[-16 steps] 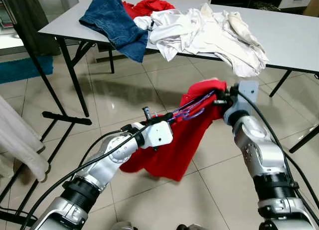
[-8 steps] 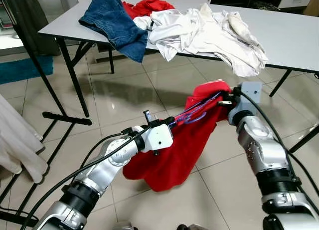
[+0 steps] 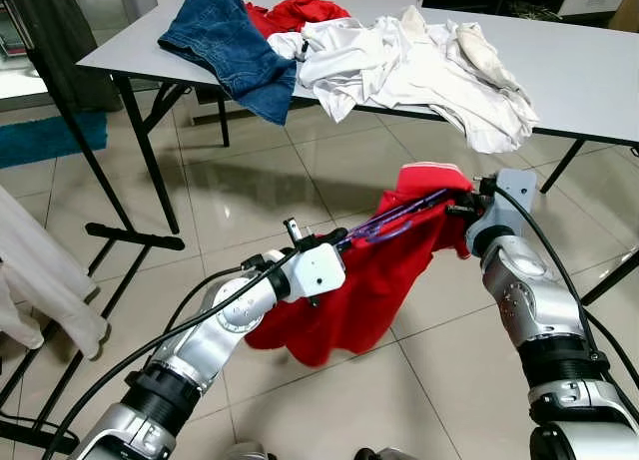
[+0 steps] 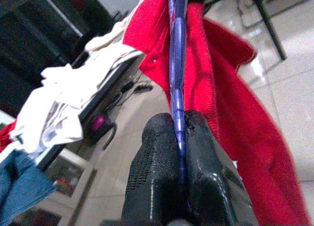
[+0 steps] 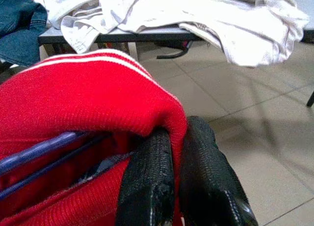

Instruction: Hang hanger

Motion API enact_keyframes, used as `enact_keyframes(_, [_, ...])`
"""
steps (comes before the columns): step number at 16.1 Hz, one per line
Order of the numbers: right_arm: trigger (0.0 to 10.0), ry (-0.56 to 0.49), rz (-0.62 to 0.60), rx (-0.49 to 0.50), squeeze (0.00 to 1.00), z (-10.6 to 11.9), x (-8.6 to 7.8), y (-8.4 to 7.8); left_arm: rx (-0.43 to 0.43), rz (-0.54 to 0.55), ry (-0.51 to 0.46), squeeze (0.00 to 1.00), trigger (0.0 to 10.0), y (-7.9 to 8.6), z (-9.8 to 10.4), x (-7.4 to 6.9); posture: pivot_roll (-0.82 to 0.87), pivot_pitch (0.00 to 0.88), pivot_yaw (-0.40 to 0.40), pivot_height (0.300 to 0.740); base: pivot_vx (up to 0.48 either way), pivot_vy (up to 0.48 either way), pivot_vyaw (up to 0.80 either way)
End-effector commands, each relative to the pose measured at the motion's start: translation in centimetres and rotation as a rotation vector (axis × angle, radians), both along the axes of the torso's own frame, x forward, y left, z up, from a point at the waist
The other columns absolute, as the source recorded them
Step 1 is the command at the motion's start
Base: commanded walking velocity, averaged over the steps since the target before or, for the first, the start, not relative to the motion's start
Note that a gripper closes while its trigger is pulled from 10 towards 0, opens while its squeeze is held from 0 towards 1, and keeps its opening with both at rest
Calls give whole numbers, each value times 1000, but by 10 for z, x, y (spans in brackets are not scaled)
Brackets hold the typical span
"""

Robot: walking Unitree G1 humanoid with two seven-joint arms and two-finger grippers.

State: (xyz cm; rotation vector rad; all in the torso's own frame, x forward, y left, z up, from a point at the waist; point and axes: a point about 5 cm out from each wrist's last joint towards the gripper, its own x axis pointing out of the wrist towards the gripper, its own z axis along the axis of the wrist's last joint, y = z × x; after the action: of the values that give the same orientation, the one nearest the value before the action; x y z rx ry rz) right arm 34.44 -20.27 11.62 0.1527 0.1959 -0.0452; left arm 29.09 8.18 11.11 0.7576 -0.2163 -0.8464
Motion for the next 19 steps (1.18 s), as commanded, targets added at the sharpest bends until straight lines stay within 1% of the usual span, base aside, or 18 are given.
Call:
enact_keyframes(1, [0,24,-332,13,0,8,-10,-74,-13,35,14,0,0,25,-3,-2,220,28,-14,740,0,0,0])
enact_keyframes(4, [0,84,-346,51,0,-6,-14,-74,-49,-22,17,0,0,16,-2,-9,220,28,-14,740,0,0,0])
enact_keyframes(7, [0,98,-328,56,0,-7,-13,-73,-36,-39,34,0,0,18,-5,-11,222,31,-14,740,0,0,0])
enact_keyframes(10, [0,118,-303,53,0,-7,-11,-73,-38,-40,24,0,0,20,-3,-10,224,29,-16,740,0,0,0])
enact_keyframes(12, [0,124,-308,54,0,-8,-12,-74,-42,-40,21,0,0,20,-2,-10,224,28,-16,740,0,0,0])
enact_keyframes(13, [0,119,-376,29,0,-8,-14,-84,-46,-33,12,0,0,20,-1,-9,226,27,-17,740,0,0,0])
enact_keyframes(14, [0,121,-403,16,0,-8,-16,-89,-49,-22,7,0,0,21,0,-8,226,27,-17,740,0,0,0])
enact_keyframes(15, [0,124,-393,9,0,-7,-16,-89,-50,1,-2,0,0,23,1,-6,226,26,-17,740,0,0,0])
enact_keyframes(16, [0,142,-280,25,0,-10,-13,-77,-57,53,-28,0,0,27,5,0,224,25,-17,740,0,0,0])
enact_keyframes(17, [0,156,-149,46,0,-13,-11,-58,-69,90,-53,0,0,29,8,5,224,25,-16,740,0,0,0])
enact_keyframes(18, [0,157,-54,54,0,-15,-11,-42,-83,113,-74,0,0,30,12,9,223,24,-17,740,0,0,0])
enact_keyframes(19, [0,150,-4,53,0,-16,-12,-33,-96,128,-85,0,0,30,15,11,222,22,-17,740,0,0,0])
